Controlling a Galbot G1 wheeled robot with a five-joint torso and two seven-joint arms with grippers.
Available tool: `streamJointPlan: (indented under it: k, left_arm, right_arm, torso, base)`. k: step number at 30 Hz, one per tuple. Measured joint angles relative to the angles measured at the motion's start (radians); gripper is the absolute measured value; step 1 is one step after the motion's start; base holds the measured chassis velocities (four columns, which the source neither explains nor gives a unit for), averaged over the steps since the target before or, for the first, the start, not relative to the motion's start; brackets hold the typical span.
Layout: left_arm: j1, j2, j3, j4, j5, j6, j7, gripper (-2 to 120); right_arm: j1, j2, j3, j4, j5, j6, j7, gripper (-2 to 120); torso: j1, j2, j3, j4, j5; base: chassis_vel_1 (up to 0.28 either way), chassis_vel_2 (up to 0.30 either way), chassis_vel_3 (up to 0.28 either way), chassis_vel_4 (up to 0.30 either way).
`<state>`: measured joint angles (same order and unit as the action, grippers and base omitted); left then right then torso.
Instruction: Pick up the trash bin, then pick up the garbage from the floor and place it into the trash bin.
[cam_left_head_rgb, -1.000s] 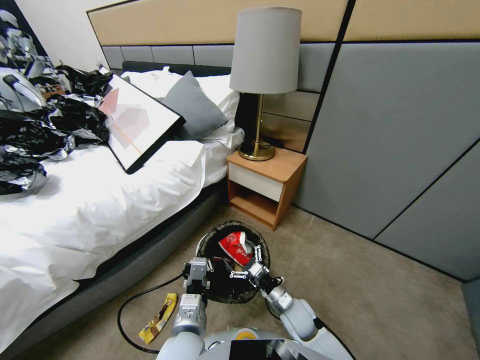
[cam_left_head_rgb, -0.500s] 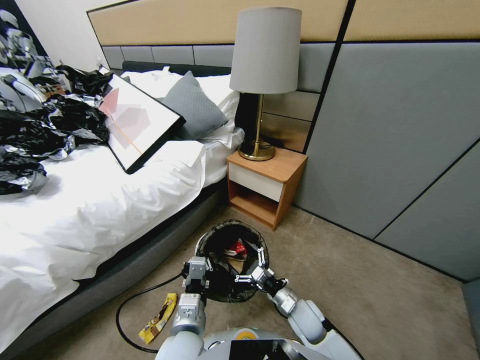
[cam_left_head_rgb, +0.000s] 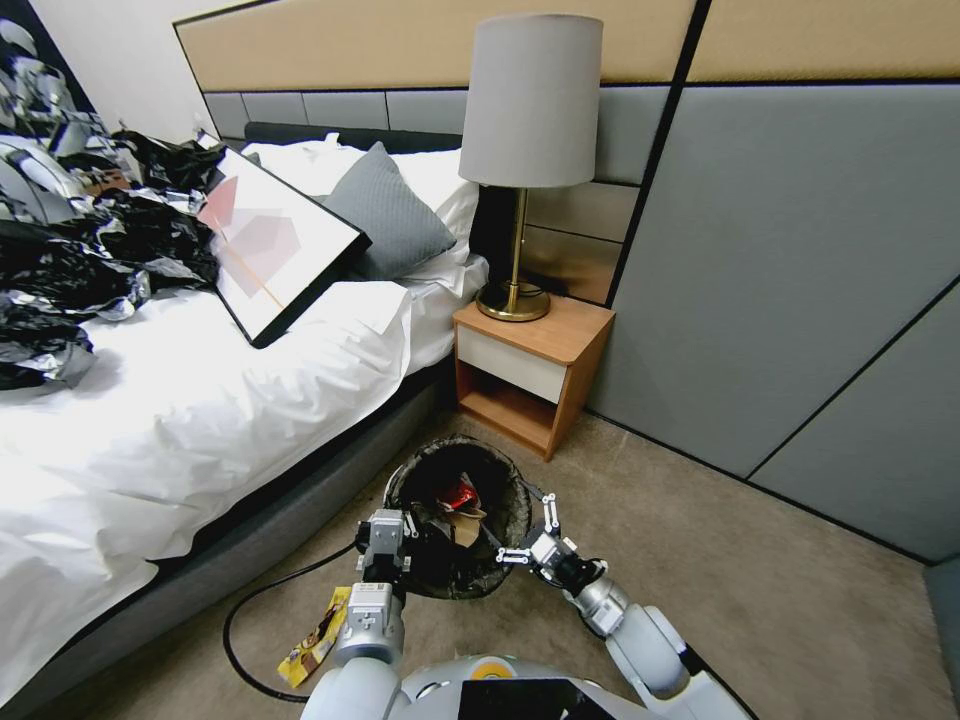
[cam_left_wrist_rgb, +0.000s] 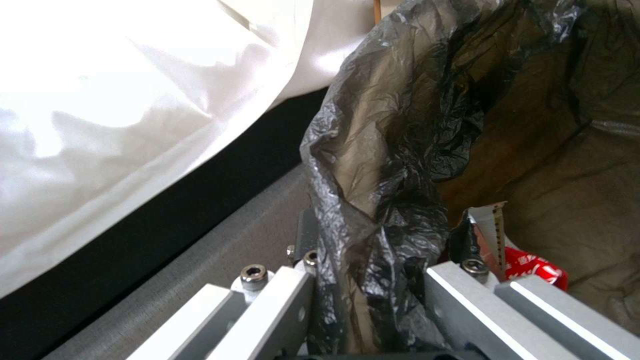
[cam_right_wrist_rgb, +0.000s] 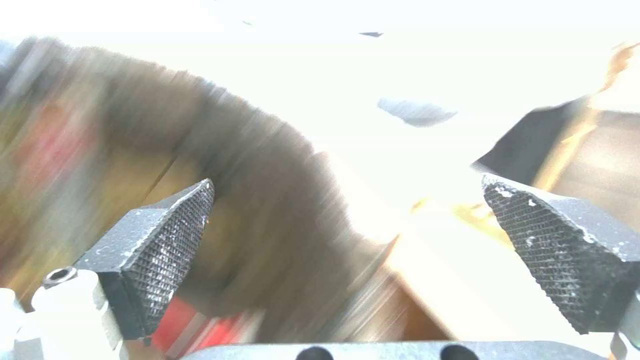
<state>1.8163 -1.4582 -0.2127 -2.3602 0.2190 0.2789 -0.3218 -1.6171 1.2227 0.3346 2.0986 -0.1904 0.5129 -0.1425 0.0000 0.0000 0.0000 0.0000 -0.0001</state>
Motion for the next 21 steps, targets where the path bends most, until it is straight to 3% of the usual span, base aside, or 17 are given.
streamJointPlan:
  k: [5,9,21]
  left_arm:
    - [-0.001,0.001,-0.010,0.004,-0.008,-0.001,-0.001,0]
    - [0.003,0.005,-0.015,-0.001,-0.018,-0.001,-0.002,0]
    - [0.012,0.011,-0.004,-0.011,-0.037,0.006,-0.007,0]
  right_arm:
    - [-0.041,0.070,0.096,0.041,0.014,0.022,0.070,100]
    - [-0.072,0.119,0.157,-0.006,0.034,0.048,0.133,100]
    - [-0.086,0.157,0.204,-0.087,0.095,0.069,0.184,100]
  torso:
    - [0.000,0.000,0.000,0.0001,0.0000]
    - [0.000,0.000,0.000,-0.0001,0.0003]
    - [0.000,0.000,0.000,0.0000,0.0001]
  base:
    - [0.000,0.000,0.000,0.000]
    - [0.000,0.000,0.000,0.000]
    - [0.000,0.000,0.000,0.000]
